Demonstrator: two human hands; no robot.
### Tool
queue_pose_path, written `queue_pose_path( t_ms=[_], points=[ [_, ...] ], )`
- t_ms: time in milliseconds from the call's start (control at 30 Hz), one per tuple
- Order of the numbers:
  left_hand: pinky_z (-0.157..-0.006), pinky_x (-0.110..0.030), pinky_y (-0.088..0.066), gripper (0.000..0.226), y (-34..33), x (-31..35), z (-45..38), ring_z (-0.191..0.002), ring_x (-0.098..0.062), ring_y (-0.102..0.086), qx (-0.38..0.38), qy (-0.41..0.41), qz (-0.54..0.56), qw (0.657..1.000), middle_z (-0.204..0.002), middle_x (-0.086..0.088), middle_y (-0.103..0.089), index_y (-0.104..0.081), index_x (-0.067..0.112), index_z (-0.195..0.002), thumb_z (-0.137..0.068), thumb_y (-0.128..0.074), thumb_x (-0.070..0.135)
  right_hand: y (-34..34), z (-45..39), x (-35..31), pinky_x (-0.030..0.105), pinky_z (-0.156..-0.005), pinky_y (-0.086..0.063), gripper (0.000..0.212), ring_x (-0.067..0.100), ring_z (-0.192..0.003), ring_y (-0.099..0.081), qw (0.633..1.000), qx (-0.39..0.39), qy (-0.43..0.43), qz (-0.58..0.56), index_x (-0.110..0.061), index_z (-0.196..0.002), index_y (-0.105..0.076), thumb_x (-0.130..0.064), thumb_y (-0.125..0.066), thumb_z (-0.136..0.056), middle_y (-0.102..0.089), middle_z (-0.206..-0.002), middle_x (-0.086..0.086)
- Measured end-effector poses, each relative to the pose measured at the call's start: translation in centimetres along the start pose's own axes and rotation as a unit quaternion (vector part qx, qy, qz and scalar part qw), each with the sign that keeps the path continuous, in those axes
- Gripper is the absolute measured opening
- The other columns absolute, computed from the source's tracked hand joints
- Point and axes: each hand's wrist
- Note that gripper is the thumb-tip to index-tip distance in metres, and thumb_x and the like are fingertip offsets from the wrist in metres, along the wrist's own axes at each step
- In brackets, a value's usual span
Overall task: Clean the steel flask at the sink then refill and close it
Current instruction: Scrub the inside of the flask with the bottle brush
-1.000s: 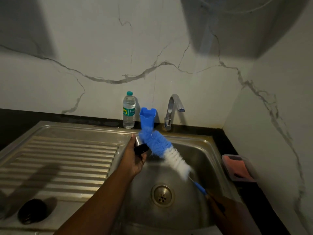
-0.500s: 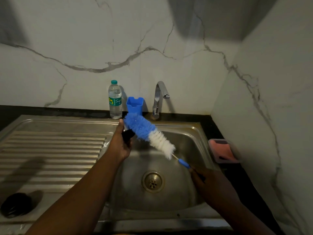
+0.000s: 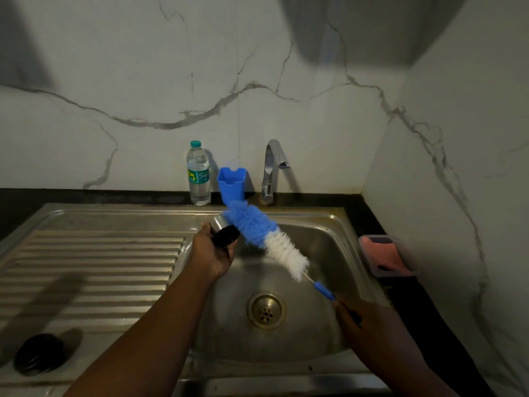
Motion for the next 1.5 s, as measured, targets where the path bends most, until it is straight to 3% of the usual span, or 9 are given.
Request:
queue_pose_path(
  t_ms=[167, 333, 533, 667, 833, 1000, 1100, 1300, 1500],
  points=[
    [-0.064, -0.025, -0.059, 0.065, -0.1, -0.1, 0.7, -0.090, -0.024, -0.073, -0.058, 0.011, 0.022, 0.998, -0.115, -0.013, -0.070, -0.052, 0.010, -0.131, -0.089, -0.054, 0.059, 0.3, -0.3, 0.0, 0.008, -0.059, -0.042, 0.021, -0.003, -0.067, -0.059, 1.000, -0.013, -0.019, 0.004, -0.045, -0.105, -0.063, -0.042, -0.044, -0.096, -0.064, -0.071, -0.013],
    [-0.054, -0.023, -0.058, 0.054, -0.7, -0.2, 1.5, -0.079, -0.018, -0.072, -0.095, -0.041, -0.046, 0.994, -0.105, -0.009, -0.073, -0.058, 0.011, -0.127, -0.088, -0.061, 0.048, 0.5, -0.3, 0.2, 0.015, -0.064, -0.047, 0.023, 0.001, -0.069, -0.061, 1.000, -0.018, -0.014, 0.003, -0.043, -0.110, -0.063, -0.041, -0.045, -0.096, -0.065, -0.074, -0.011],
    [-0.072, -0.024, -0.045, 0.052, -0.3, -0.2, 0.8, -0.086, -0.016, -0.063, -0.022, -0.018, -0.051, 0.998, -0.096, -0.006, -0.074, -0.060, 0.014, -0.120, -0.089, -0.056, 0.056, 0.5, -0.2, 0.2, 0.014, -0.063, -0.045, 0.024, -0.002, -0.068, -0.060, 1.000, -0.009, -0.008, 0.005, -0.043, -0.112, -0.064, -0.040, -0.047, -0.096, -0.063, -0.071, -0.015],
    [-0.102, -0.031, -0.046, 0.055, -0.5, -0.2, 0.6, -0.109, -0.027, -0.064, -0.042, 0.006, 0.055, 0.998, -0.122, -0.017, -0.065, -0.050, 0.007, -0.132, -0.096, -0.048, 0.049, 0.2, -0.4, 0.1, 0.024, -0.066, -0.051, 0.023, 0.000, -0.066, -0.061, 1.000, 0.004, -0.001, 0.025, -0.041, -0.107, -0.067, -0.039, -0.047, -0.095, -0.067, -0.072, -0.008],
    [-0.090, -0.046, -0.056, 0.051, -0.8, -0.1, 1.0, -0.106, -0.036, -0.066, -0.075, -0.023, 0.116, 0.990, -0.122, -0.024, -0.063, -0.048, 0.004, -0.129, -0.095, -0.049, 0.041, 0.3, -0.2, 0.0, 0.027, -0.065, -0.051, 0.023, 0.002, -0.065, -0.062, 1.000, 0.008, 0.007, 0.028, -0.041, -0.106, -0.067, -0.039, -0.047, -0.095, -0.068, -0.073, -0.005],
    [-0.103, -0.044, -0.048, 0.062, -1.1, -0.1, 1.4, -0.110, -0.034, -0.066, -0.112, -0.048, 0.067, 0.990, -0.123, -0.023, -0.065, -0.049, 0.004, -0.132, -0.082, -0.072, 0.034, 0.6, -0.2, 0.3, 0.032, -0.066, -0.054, 0.021, 0.003, -0.063, -0.062, 1.000, 0.002, -0.003, 0.016, -0.041, -0.090, -0.068, -0.040, -0.048, -0.094, -0.067, -0.068, -0.006],
    [-0.097, -0.044, -0.051, 0.054, -1.2, 0.0, 1.7, -0.110, -0.033, -0.066, -0.108, -0.049, 0.042, 0.992, -0.121, -0.021, -0.066, -0.052, 0.006, -0.129, -0.086, -0.069, 0.034, 0.6, 0.0, 0.2, 0.030, -0.063, -0.052, 0.025, 0.004, -0.059, -0.061, 1.000, 0.000, -0.008, 0.001, -0.050, -0.073, -0.060, -0.039, -0.049, -0.094, -0.065, -0.063, -0.006],
    [-0.077, -0.031, -0.058, 0.056, -0.8, -0.2, 1.3, -0.102, -0.022, -0.064, -0.056, -0.036, 0.013, 0.998, -0.111, -0.014, -0.069, -0.054, 0.006, -0.128, -0.088, -0.064, 0.044, 0.7, 0.1, 0.2, 0.035, -0.061, -0.052, 0.021, 0.008, -0.057, -0.062, 1.000, 0.005, -0.006, -0.022, -0.034, -0.088, -0.070, -0.038, -0.050, -0.094, -0.066, -0.065, -0.002],
    [-0.101, -0.045, -0.048, 0.059, -1.5, -0.2, 1.6, -0.113, -0.035, -0.064, -0.126, -0.049, 0.075, 0.988, -0.124, -0.022, -0.064, -0.049, 0.004, -0.131, -0.085, -0.068, 0.036, 1.0, -0.4, 0.3, 0.036, -0.065, -0.053, 0.024, 0.009, -0.059, -0.063, 1.000, 0.003, -0.014, -0.023, -0.030, -0.081, -0.068, -0.037, -0.049, -0.094, -0.067, -0.067, 0.001]
  ],
)
Point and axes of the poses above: each hand's wrist, its own z-axis away from the middle knuckle, its own y-axis out of the back of the hand, x = y × z
